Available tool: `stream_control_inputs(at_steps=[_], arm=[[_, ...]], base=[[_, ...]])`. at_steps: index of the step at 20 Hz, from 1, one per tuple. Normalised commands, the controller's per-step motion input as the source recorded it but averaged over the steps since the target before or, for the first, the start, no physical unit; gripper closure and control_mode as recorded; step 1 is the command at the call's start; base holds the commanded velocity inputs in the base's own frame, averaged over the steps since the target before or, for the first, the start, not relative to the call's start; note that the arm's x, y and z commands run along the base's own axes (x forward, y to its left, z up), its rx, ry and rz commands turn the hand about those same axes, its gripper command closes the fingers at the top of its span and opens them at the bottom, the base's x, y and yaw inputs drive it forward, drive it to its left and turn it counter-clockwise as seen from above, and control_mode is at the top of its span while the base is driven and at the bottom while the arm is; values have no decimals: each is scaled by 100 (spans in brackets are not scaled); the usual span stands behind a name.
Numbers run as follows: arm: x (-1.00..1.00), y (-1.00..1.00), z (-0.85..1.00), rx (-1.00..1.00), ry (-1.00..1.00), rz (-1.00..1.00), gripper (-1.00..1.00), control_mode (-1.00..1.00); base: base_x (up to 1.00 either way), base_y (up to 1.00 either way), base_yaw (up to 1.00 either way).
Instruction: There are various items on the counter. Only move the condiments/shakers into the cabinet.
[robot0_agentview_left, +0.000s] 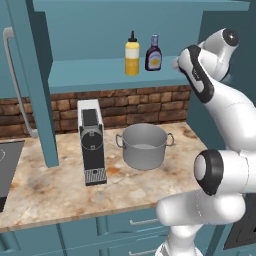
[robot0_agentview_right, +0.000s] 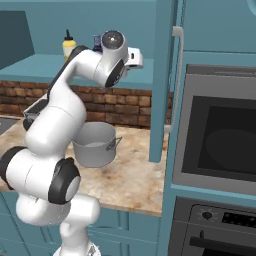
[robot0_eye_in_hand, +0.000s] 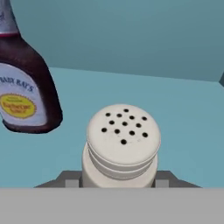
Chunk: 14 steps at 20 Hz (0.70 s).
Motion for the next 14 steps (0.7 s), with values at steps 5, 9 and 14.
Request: stream_control_inputs(at_steps=[5, 9, 14], arm=[[62, 0, -24, 1, 1, 0, 100, -100], [61, 1, -36, 1, 0, 0, 100, -100], [53, 11, -25, 0, 0, 0, -100, -100]], base=[[0, 0, 0], [0, 0, 0], [0, 0, 0]])
